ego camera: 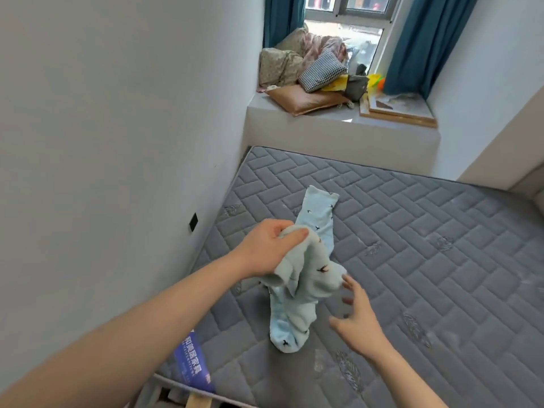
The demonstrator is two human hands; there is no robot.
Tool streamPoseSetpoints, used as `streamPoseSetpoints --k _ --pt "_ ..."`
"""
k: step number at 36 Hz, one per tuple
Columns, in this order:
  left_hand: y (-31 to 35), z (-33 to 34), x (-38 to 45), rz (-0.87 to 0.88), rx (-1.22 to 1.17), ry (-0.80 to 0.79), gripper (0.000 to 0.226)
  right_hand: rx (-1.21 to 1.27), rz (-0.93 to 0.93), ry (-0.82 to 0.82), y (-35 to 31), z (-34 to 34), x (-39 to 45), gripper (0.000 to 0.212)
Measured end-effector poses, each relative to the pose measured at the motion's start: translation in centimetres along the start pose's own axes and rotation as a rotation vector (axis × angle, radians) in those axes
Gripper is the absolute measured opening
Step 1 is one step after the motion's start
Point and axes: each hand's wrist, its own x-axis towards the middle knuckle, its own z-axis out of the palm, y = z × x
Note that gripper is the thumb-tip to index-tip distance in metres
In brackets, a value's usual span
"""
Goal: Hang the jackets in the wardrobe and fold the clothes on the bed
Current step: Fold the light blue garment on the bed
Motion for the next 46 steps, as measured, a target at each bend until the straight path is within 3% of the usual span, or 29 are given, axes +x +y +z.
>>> streamPoseSetpoints --k 3,6,9,11,12,16,17,19,21,23,25,27,29,31,34,36,41,44,46 --pt "2.7 -0.9 0.2 0.076 -0.025 -0.086 0.045 -0.022 -0.183 0.027 -2.6 3.3 -0.3 0.103" --pt "5.2 -2.6 0.5 0.137 -0.084 -0.145 0.036 0.073 -0.315 0.142 -6.3 4.9 0.4 0.074" --pt "7.0 -5.0 1.4 0.187 -0.128 -0.127 0.037 0.112 -0.29 0.179 -9.3 5.6 1.6 0.044" --pt "7.8 -6.4 2.4 0.197 -0.162 -0.078 0.031 0.066 -0.254 0.205 -11.1 5.7 2.7 0.012" --pt "8.0 -7.2 3.0 0.2 -0.165 -0.047 0.03 0.047 -0.242 0.219 -12.2 5.7 3.2 0.009" --pt "6.9 -9.7 5.3 0.112 -0.268 -0.037 0.021 0.065 -0.233 0.228 -15.8 5.4 4.0 0.045" --pt "6.0 -10.2 5.7 0.063 -0.296 -0.014 0.031 0.107 -0.235 0.243 -16.6 5.2 3.9 0.05" --pt "3.2 -10.5 5.4 -0.002 -0.231 0.099 0.051 0.272 -0.225 0.308 -18.0 4.5 3.8 0.045" --pt "-1.0 -9.8 3.9 -0.053 -0.136 0.152 0.053 0.455 -0.195 0.374 -19.5 3.5 4.2 0.032" --pt "-5.5 -8.4 1.6 -0.136 -0.103 0.038 0.051 0.589 -0.162 0.404 -21.2 2.3 4.5 0.028" --pt "-9.3 -6.8 -1.1 -0.212 -0.079 -0.177 0.051 0.688 -0.142 0.423 -22.7 1.4 4.8 0.028" --pt "-11.6 -4.9 -3.7 -0.253 -0.079 -0.346 0.068 0.748 -0.148 0.432 -24.2 0.7 4.9 0.028" --pt "-12.9 -3.4 -5.8 -0.288 -0.011 -0.403 0.087 0.797 -0.159 0.435 -25.4 0.3 5.0 0.028" --pt "-14.1 -2.3 -6.9 -0.316 0.124 -0.422 0.074 0.847 -0.156 0.435 -26.4 0.1 5.1 0.027" --pt "-16.1 -2.4 -6.7 -0.312 0.35 -0.213 0.029 0.92 -0.133 0.455 -26.9 -0.5 5.2 0.022" --pt "-16.4 -4.0 -6.2 -0.361 0.397 -0.103 0.026 0.934 -0.104 0.485 -26.4 -1.2 5.2 0.02" --pt "-13.9 -9.6 -4.3 -0.405 0.246 -0.028 0.023 0.968 0.043 0.537 -23.2 -3.0 5.0 0.026" --pt "-10.1 -11.4 -2.6 -0.385 0.048 0.013 0.023 0.742 0.231 0.45 -19.7 -2.3 4.7 0.042" --pt "-7.1 -11.8 -1.4 -0.375 -0.12 0.034 0.022 0.523 0.252 0.349 -17.9 -0.1 3.2 0.037"
